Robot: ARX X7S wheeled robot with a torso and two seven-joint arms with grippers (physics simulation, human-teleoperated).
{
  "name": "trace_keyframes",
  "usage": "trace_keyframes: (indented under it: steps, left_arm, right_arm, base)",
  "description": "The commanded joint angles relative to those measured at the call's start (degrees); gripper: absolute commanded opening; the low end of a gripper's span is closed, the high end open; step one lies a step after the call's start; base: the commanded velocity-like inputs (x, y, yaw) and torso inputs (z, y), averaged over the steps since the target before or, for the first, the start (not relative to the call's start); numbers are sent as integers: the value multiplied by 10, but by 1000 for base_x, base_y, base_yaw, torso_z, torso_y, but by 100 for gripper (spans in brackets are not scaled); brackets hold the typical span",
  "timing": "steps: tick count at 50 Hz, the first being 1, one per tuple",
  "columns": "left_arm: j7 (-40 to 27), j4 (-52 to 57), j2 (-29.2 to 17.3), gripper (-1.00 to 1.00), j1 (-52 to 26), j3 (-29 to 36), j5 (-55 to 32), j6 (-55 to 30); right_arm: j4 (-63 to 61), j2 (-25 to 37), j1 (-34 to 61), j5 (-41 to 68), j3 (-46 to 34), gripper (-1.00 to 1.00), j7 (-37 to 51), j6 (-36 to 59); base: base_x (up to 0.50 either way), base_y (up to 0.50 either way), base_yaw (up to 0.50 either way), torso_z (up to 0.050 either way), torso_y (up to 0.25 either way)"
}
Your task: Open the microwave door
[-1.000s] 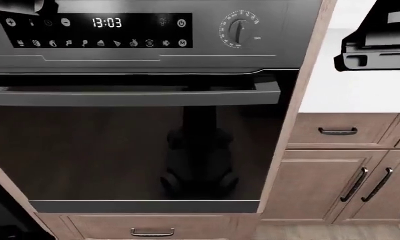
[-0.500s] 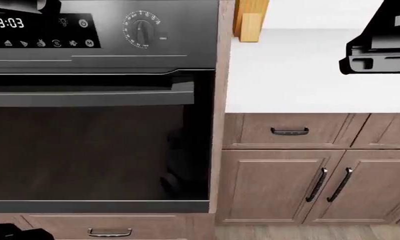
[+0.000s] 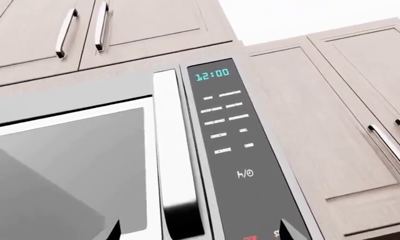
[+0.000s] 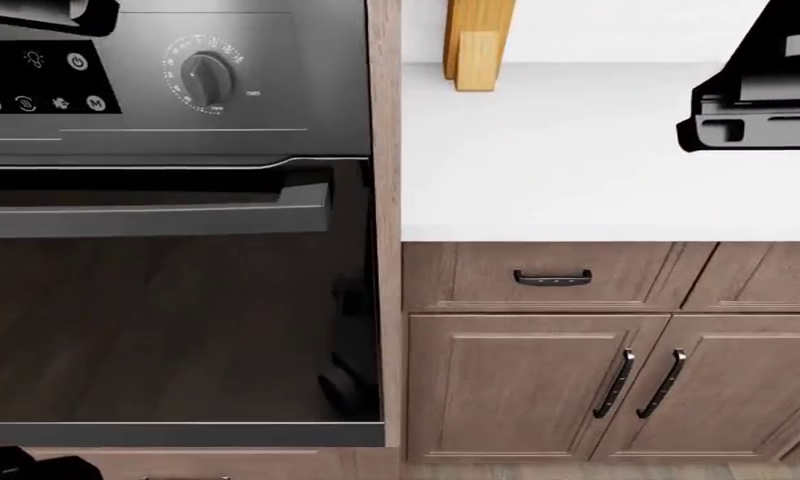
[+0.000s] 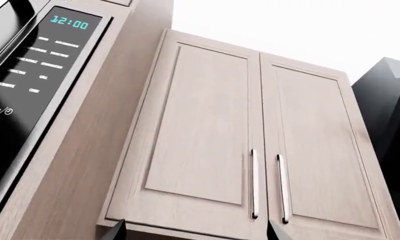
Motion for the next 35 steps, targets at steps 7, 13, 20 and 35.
trace_keyframes:
  steps: [7, 13, 20, 35]
  left_arm:
    - [7, -64, -1, 100, -67, -31, -27, -27]
    - [11, -143, 5, 100, -146, -34, -35, -52]
    - [12, -246, 17, 100, -218, -12, -32, -61]
    - [36, -490, 31, 100, -320, 51, 4, 34]
  right_arm:
    - [-5, 8, 5, 7, -10, 100, 12, -5]
    - [-10, 13, 14, 20, -11, 100, 21, -3]
    - [-16, 31, 22, 39, -15, 100, 38, -11]
    - [-14, 61, 52, 62, -43, 100, 63, -32]
  base:
    - [0, 0, 0, 0, 0]
    - [0, 0, 0, 0, 0]
    - [0, 0, 0, 0, 0]
    - [0, 0, 0, 0, 0]
